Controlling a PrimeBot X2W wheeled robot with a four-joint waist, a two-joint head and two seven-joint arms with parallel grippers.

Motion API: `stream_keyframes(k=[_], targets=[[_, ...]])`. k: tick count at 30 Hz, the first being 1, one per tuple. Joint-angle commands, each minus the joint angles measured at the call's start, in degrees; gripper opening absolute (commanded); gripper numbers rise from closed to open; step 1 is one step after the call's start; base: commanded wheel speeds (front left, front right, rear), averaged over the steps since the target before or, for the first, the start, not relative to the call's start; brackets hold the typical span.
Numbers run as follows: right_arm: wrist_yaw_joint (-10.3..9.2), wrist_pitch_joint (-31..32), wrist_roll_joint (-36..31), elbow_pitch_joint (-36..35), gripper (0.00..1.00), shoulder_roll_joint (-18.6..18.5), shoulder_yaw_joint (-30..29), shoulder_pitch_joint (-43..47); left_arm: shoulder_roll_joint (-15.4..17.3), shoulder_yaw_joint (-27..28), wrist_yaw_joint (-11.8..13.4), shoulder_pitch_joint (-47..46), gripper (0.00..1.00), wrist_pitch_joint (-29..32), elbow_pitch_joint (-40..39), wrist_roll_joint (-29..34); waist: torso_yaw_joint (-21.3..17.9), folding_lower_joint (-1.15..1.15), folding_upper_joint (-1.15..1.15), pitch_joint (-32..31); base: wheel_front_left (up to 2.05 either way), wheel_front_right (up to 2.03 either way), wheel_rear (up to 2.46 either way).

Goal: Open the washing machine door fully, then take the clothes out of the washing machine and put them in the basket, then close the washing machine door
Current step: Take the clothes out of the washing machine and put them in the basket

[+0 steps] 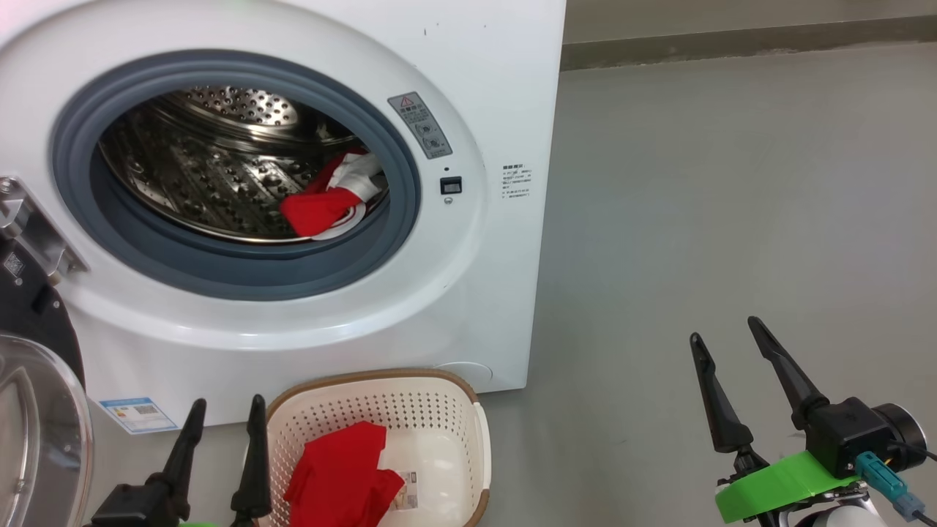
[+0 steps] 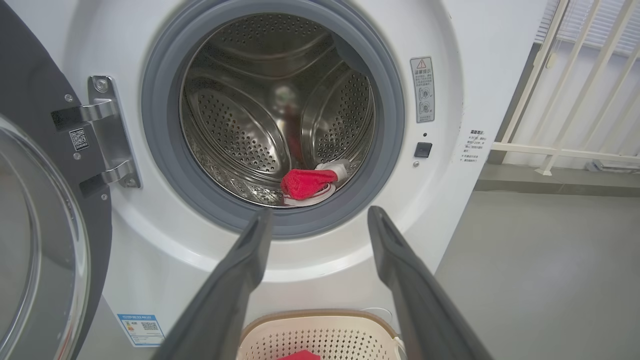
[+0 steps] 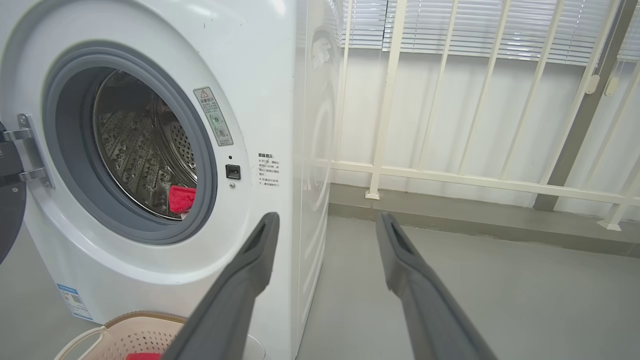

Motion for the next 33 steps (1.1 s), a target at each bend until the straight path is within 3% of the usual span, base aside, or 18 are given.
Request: stream_keyframes(k=[1, 20, 33], targets=[[0.36, -0.36, -0.43, -1.75, 1.0, -0.49, 1.14, -0.38, 0.89, 1.9, 0.58, -0.83, 1.0, -0.51, -1.63, 0.73, -0.04, 0.0, 0.0, -0.08, 0.0, 0.0, 0.0], [0.36, -0.36, -0.24, -2.26, 1.0, -0.2, 1.58, -0.75, 1.46, 1.54, 0.93, -1.24, 1.0, -0.39, -2.06, -0.27, 0.43, 0.0, 0.0, 1.87, 0.0, 0.0, 0.0], [0.36, -0.36, 0.57, -3.43, 1.0, 0.23, 3.04, -4.99, 3.54, 1.57, -0.51, -12.99, 1.0, 0.08, 2.01, -1.24, 1.42, 0.0, 0.0, 10.63, 0.0, 0.0, 0.0]])
